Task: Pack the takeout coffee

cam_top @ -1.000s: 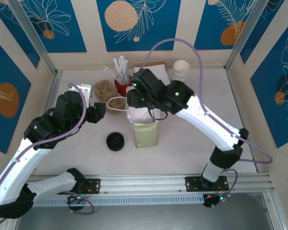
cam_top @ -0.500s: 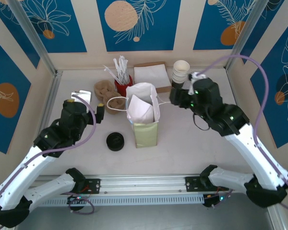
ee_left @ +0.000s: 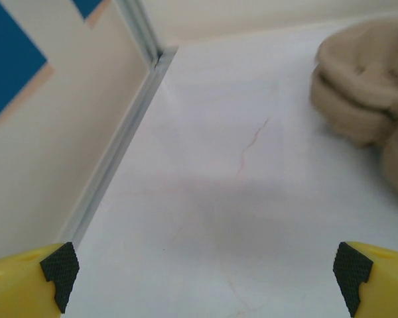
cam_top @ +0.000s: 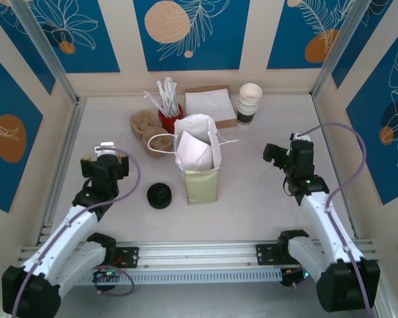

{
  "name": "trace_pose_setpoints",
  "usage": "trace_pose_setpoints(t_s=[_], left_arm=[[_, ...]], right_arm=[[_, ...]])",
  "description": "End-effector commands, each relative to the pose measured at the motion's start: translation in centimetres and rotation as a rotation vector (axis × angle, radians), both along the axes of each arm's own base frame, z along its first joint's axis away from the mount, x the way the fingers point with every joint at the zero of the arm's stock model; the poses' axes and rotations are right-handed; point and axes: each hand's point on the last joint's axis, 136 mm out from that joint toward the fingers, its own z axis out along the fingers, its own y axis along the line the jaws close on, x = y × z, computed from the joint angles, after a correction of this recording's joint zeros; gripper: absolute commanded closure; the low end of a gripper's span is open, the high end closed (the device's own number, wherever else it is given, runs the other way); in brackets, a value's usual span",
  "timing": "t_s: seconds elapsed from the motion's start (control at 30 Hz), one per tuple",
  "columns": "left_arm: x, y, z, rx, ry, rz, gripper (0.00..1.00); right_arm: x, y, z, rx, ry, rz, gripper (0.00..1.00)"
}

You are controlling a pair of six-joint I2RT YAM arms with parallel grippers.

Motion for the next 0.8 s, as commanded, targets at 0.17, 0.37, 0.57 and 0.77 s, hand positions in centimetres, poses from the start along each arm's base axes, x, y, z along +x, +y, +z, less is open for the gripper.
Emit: trace_pose_setpoints(t_s=[0.17, 0.37, 0.57, 0.77], left_arm=[[0.9, 2.8, -4.5, -0.079, -0.066, 0.104, 0.0], [2.3, 2.6, -6.2, -0.092, -0.042, 0.065, 0.0], [4.9, 1.7, -6.0, -0.054, -0.08, 0.002, 0.0], [7.3, 0.5, -5.8, -0.023, -0.109, -0.079, 0.0]], right_arm=[[3.4, -0.2, -4.1, -0.092, -0.159, 0.075, 0.01], [4.0, 0.1, -4.8, -0.105, -0.196, 0.104, 0.01], [5.3, 1.5, -4.5, -0.088, -0.239, 0.188, 0.01], [6.9, 2.7, -4.9, -0.085, -0.274, 0.261, 0.01]])
